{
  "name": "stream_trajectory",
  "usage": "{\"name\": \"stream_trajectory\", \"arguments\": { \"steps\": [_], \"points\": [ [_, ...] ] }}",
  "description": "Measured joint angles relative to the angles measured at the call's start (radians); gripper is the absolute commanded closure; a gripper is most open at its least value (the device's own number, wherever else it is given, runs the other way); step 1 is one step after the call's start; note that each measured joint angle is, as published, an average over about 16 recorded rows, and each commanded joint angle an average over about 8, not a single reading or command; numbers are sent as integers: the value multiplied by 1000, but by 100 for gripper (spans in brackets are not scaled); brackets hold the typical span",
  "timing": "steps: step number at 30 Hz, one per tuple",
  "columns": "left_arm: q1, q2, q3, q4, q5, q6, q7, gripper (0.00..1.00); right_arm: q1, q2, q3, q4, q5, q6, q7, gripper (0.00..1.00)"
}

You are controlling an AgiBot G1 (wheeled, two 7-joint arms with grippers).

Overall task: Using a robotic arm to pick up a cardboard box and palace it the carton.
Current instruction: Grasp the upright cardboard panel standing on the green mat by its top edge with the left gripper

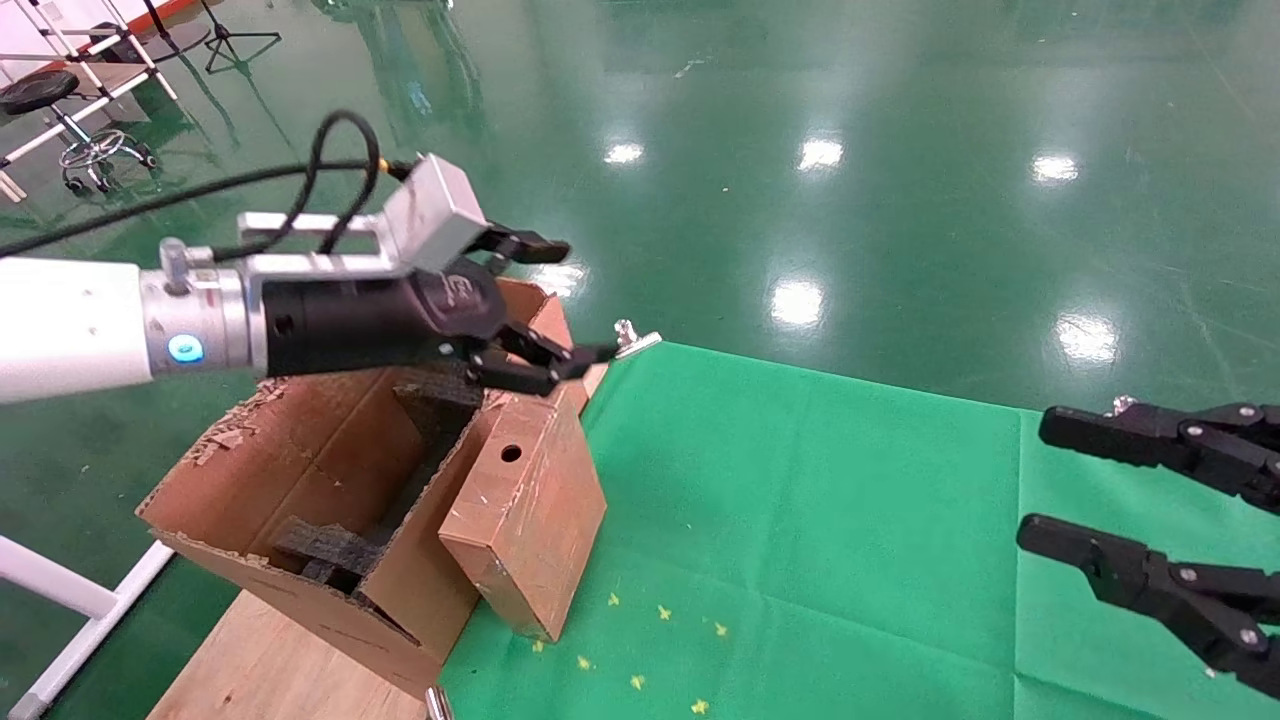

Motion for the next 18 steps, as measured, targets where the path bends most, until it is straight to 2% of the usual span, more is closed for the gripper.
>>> {"name": "stream_trajectory", "arguments": {
  "steps": [8, 18],
  "points": [
    [-64, -26, 56, 2, 118, 33, -266, 0, 0, 0, 0, 0, 0, 0, 0, 100],
    [-152, -14, 145, 1, 280, 160, -626, 0, 0, 0, 0, 0, 0, 0, 0, 100]
  ]
}}
